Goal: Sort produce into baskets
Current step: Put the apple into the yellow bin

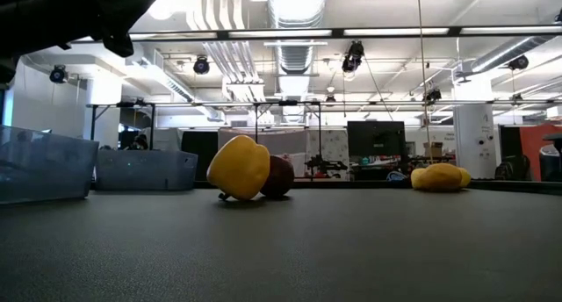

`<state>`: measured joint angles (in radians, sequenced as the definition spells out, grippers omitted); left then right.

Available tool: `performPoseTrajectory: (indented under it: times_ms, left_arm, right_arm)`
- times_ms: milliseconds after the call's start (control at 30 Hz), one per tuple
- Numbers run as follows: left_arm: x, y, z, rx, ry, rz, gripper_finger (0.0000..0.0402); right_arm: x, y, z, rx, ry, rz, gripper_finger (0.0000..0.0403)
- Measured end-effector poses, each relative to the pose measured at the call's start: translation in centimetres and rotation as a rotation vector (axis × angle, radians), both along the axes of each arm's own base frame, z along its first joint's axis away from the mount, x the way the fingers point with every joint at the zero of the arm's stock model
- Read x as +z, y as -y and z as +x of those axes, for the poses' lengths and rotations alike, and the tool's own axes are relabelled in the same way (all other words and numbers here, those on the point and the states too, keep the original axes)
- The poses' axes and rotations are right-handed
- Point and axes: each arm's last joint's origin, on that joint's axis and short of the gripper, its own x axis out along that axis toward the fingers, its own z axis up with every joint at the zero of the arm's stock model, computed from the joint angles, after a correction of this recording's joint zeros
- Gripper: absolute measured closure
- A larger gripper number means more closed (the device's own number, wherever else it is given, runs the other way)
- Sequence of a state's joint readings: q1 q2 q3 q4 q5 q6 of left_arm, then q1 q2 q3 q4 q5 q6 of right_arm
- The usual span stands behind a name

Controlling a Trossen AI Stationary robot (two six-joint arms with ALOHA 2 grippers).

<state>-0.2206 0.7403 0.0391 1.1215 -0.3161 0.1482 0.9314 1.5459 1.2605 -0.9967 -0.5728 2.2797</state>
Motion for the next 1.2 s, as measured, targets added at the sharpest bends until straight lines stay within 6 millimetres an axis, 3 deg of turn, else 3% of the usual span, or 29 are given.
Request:
performPoseTrajectory:
  times_ms: [267, 633, 1000, 1200]
  left_arm:
    - [0.2, 0.0, -0.1, -0.006, 0.020, -0.018, 0.0401]
    - [0.1, 0.0, 0.0, -0.005, 0.018, -0.015, 0.0402]
    - [0.0, 0.0, 0.0, -0.005, 0.010, -0.012, 0.0401]
    - [0.0, 0.0, 0.0, -0.004, 0.010, -0.011, 0.0401]
  right_arm:
    - [-2.3, -0.7, 1.1, 0.048, -0.020, -0.029, 0.0088]
    - [-0.5, 0.5, 2.7, 0.008, 0.042, 0.024, 0.0039]
    - [3.5, 6.9, 4.2, -0.127, 0.297, -0.121, 0.0039]
    - [3.6, 11.4, 7.3, 0.048, 0.614, -0.370, 0.0039]
